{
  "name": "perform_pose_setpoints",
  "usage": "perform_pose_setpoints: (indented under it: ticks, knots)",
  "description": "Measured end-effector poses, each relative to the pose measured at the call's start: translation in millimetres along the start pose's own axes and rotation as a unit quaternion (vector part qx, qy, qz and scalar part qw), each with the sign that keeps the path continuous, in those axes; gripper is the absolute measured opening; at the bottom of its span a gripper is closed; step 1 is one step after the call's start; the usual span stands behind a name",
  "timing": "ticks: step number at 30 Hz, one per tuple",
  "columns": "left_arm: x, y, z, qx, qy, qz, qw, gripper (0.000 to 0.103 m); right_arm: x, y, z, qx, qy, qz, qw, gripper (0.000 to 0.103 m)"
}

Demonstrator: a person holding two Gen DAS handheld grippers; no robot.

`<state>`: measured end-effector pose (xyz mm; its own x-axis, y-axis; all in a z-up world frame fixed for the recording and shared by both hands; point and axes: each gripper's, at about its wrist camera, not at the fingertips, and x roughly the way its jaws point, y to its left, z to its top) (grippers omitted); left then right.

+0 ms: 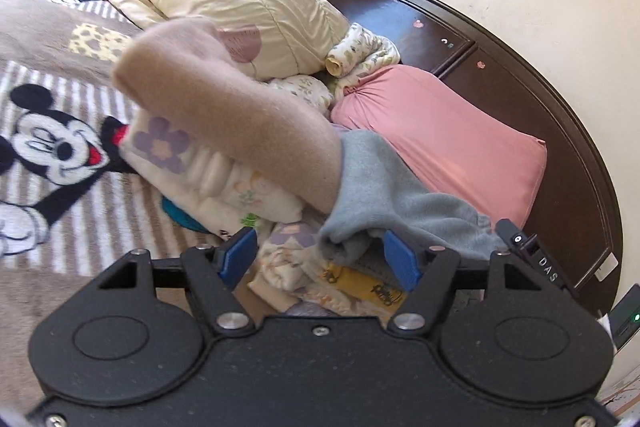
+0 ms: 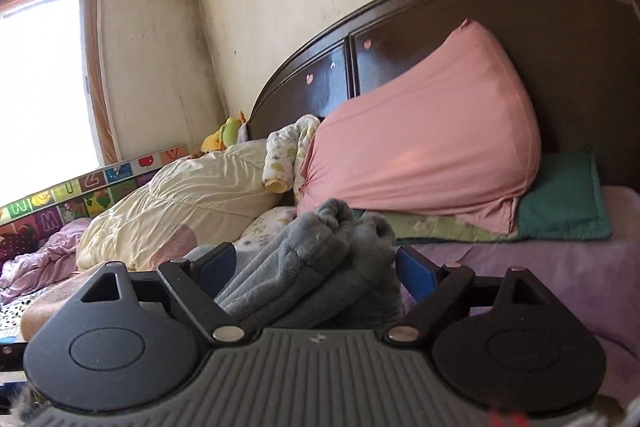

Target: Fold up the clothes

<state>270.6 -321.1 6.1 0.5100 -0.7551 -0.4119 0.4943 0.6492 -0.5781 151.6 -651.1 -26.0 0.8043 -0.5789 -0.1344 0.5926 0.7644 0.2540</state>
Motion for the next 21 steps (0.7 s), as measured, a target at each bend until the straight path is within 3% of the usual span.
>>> perform_pose_setpoints:
  ticks: [1,5,8,10,14,19,21]
  knots:
    - [-15.0,6.1,-0.8,-0.002,-0.007,0.007,1.0000,0.071,-6.7,4.4,3.2,-0.013,-0.009,-0.009,1.000,0.093]
    - [-74.0,28.4,-5.3,0.007,-0.036,0.055,0.9978,0.075,-29.1,26.0,17.2,-0.029,-0.018,0.025,0.999,0.094]
    - [-123.2,46.0,-15.9,0.012,-0.048,0.096,0.9942,0.079,-42.4,62.2,20.0,-0.018,0.009,0.113,0.993,0.094]
    - [-151.7,56.1,-26.0,0.005,-0.052,0.136,0.9893,0.082,-52.8,88.8,18.7,-0.001,0.038,0.184,0.982,0.095]
    - [-208.8,76.3,-46.2,-0.010,-0.061,0.216,0.9744,0.088,-68.4,148.1,2.8,0.065,0.136,0.327,0.933,0.096]
    - [-280.1,101.6,-71.5,-0.028,-0.072,0.313,0.9465,0.095,-112.6,241.6,-38.6,0.019,0.224,0.420,0.879,0.100]
    - [-303.5,110.1,-80.2,-0.038,-0.076,0.346,0.9345,0.099,-137.6,266.7,-57.9,0.005,0.275,0.453,0.848,0.102]
